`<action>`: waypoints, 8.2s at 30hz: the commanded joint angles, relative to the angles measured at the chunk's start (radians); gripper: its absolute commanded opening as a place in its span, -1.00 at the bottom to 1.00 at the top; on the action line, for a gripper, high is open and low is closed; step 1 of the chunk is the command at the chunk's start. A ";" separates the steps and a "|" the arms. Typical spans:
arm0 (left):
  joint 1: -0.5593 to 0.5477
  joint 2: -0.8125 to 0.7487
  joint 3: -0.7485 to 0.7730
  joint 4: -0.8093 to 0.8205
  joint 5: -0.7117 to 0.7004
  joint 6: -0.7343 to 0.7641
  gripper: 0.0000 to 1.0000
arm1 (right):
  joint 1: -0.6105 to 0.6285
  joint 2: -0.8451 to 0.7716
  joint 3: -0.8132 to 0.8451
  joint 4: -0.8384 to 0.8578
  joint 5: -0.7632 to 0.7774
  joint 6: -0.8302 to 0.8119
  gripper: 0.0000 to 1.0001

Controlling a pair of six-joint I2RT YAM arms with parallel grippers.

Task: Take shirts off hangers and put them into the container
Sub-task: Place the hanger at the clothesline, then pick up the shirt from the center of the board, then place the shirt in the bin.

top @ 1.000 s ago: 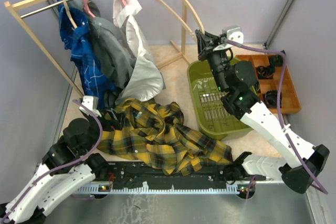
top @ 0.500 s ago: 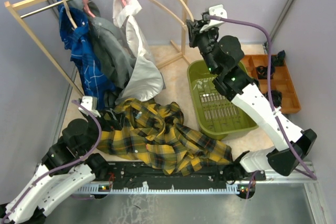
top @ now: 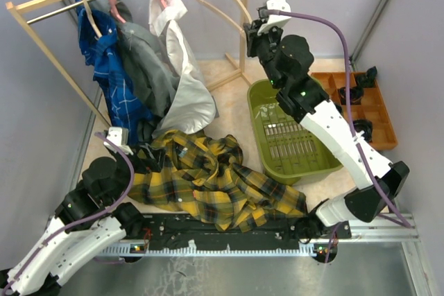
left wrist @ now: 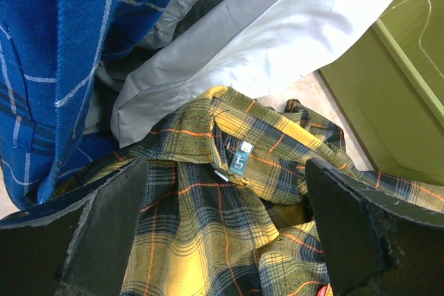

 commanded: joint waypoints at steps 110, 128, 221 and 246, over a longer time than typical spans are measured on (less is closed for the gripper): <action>0.000 -0.013 0.000 -0.015 -0.060 -0.023 0.99 | 0.392 -0.392 -1.045 0.129 -0.024 0.061 -1.00; 0.000 -0.014 0.001 -0.019 -0.065 -0.026 0.99 | 0.386 -0.130 -0.763 -0.117 -0.472 0.110 0.64; 0.000 -0.059 0.001 -0.022 -0.077 -0.030 0.99 | -0.192 0.045 -0.858 -0.062 0.235 0.279 -1.00; 0.000 -0.105 0.004 -0.029 -0.072 -0.029 0.99 | -0.310 -0.293 -0.944 -0.170 -0.030 0.517 -0.57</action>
